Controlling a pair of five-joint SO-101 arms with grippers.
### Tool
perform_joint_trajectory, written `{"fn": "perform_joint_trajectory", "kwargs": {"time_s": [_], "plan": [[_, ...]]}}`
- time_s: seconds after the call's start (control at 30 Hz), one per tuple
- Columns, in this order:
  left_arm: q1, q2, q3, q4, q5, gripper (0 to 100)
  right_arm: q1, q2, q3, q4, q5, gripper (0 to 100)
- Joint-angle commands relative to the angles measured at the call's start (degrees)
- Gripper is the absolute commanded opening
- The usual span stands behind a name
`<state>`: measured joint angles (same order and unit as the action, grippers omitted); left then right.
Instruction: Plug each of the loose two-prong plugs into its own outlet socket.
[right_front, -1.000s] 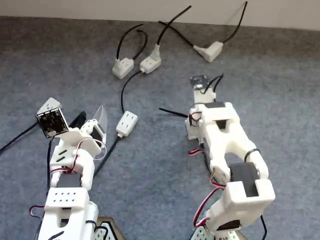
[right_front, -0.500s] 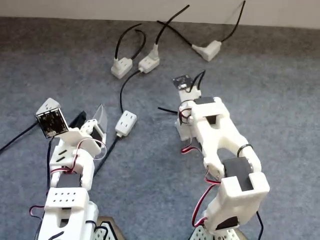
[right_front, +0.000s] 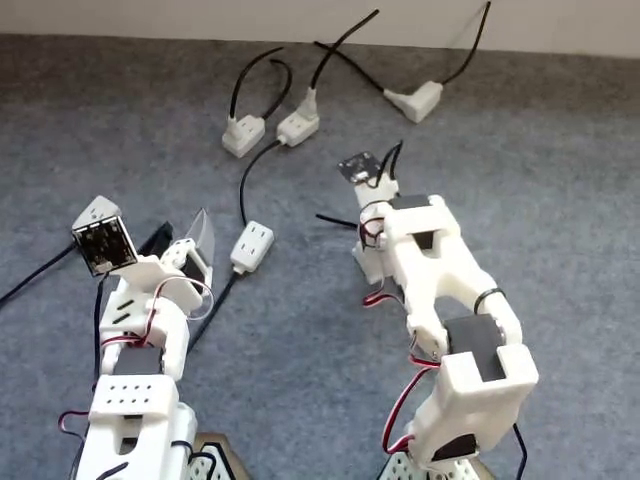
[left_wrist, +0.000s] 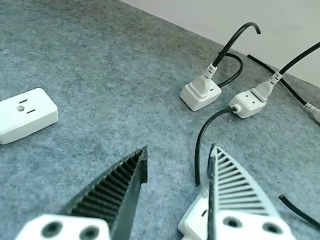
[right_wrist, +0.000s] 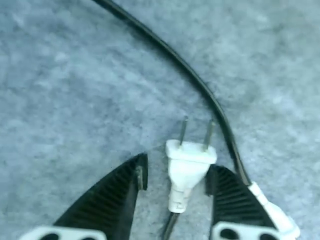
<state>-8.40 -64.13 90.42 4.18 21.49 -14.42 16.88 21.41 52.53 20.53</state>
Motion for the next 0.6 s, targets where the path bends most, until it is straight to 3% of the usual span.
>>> {"fn": "perform_joint_trajectory", "kwargs": {"time_s": [0.0,0.2,0.37,0.57], "plan": [[0.6,-1.2,-0.3,-1.2,-0.4,21,-0.2,0.9,-2.4,-3.6,1.2,9.8],[0.6,-1.1,-0.3,-1.2,-0.4,21,-0.2,1.0,-2.4,-1.6,7.4,7.3],[0.6,-1.1,-0.3,-1.2,-0.4,21,0.0,0.0,-2.9,0.0,8.0,7.3],[0.8,-1.1,-0.3,-1.2,-0.4,21,-1.1,-12.2,-13.8,17.1,7.7,7.3]]}}
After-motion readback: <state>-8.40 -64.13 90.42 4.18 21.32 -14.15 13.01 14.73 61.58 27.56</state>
